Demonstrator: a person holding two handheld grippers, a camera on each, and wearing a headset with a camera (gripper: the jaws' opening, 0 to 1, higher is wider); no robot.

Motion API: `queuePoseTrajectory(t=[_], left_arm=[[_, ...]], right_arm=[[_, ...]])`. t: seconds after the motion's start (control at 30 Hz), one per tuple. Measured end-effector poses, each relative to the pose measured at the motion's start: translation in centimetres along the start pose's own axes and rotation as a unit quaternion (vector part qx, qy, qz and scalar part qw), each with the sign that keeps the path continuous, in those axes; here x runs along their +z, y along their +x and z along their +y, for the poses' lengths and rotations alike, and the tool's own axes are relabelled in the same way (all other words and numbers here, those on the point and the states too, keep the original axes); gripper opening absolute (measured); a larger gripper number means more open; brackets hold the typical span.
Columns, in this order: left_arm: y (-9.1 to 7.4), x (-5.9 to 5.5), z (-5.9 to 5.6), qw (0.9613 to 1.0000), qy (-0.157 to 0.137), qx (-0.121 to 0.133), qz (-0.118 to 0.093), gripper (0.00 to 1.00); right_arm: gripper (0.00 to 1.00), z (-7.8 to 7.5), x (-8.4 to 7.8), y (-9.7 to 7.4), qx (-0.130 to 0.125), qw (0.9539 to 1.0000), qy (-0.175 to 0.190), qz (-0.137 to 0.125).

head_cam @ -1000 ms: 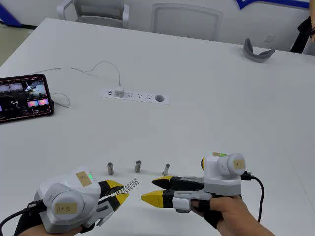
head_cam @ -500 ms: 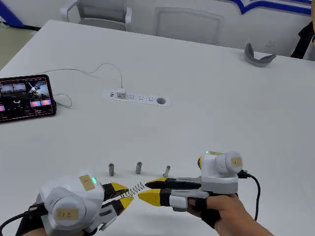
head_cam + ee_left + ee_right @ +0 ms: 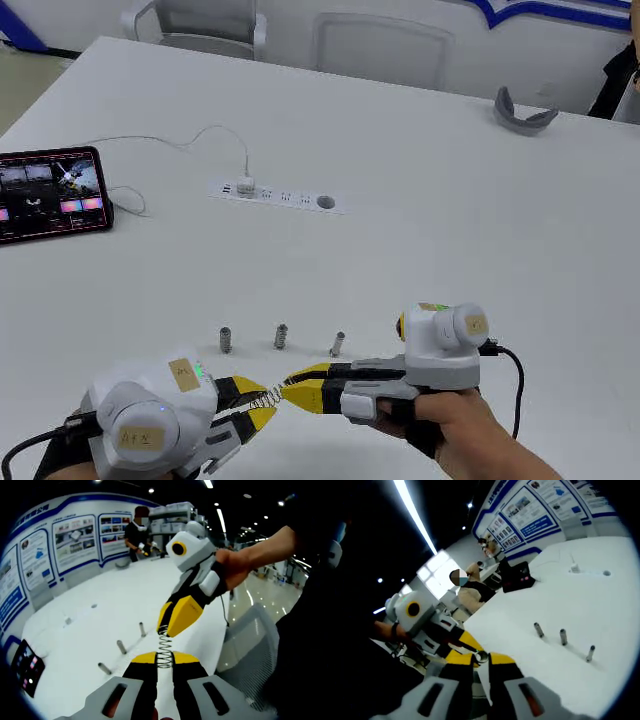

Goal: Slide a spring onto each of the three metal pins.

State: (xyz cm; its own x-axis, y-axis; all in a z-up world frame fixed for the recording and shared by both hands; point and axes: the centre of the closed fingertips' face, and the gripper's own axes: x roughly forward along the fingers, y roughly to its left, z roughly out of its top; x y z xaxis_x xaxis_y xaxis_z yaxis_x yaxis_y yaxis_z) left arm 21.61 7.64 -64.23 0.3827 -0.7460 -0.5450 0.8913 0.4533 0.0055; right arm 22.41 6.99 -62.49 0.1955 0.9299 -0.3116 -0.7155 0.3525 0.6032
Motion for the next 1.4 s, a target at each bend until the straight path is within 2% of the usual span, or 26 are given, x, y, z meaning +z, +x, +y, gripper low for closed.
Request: queuePoseTrajectory(t=[0.17,0.43,0.6,0.83,0.93,0.97,1.13,1.2,1.3,1.4], left_arm=[[0.4,0.1,-0.1,1.0,0.001,-0.006,0.001,0.09],[1.0,0.5,-0.6,0.9996,0.013,-0.023,0.003,0.09],[1.4,0.8,-1.0,0.9993,0.016,-0.034,0.002,0.09],[1.6,0.8,-1.6,0.9986,0.02,-0.048,0.002,0.09],[1.8,1.0,-2.0,0.9982,0.024,-0.055,0.002,0.09],[1.9,1.0,-2.1,0.9981,0.025,-0.056,0.002,0.09],[2.0,1.0,-2.7,0.9972,0.035,-0.067,0.005,0.09],[2.1,0.9,-2.7,0.9972,0.04,-0.063,0.004,0.09],[2.2,0.8,-2.7,0.9978,0.024,-0.062,-0.005,0.1],[2.2,0.7,-2.9,0.9978,0.022,-0.063,-0.008,0.1]], right_arm=[[0.12,0.3,0.2,0.0,0.001,0.9999,-0.012,0.008],[0.12,0.6,-0.1,-0.3,-0.007,0.9951,-0.076,0.063],[0.12,0.8,-0.2,-0.5,-0.007,0.9896,-0.109,0.093],[0.12,0.8,-1.0,-0.7,-0.005,0.9793,-0.148,0.138],[0.12,0.9,-1.4,-0.7,-0.003,0.9727,-0.168,0.159],[0.12,0.9,-1.6,-0.7,-0.003,0.9689,-0.18,0.169],[0.12,1.0,-2.3,-0.7,0.002,0.9596,-0.201,0.197],[0.12,0.9,-2.4,-0.8,0.0,0.9592,-0.201,0.199],[0.12,0.8,-2.6,-0.9,-0.003,0.9599,-0.196,0.2],[0.12,0.8,-2.9,-1.0,-0.003,0.958,-0.204,0.202]])
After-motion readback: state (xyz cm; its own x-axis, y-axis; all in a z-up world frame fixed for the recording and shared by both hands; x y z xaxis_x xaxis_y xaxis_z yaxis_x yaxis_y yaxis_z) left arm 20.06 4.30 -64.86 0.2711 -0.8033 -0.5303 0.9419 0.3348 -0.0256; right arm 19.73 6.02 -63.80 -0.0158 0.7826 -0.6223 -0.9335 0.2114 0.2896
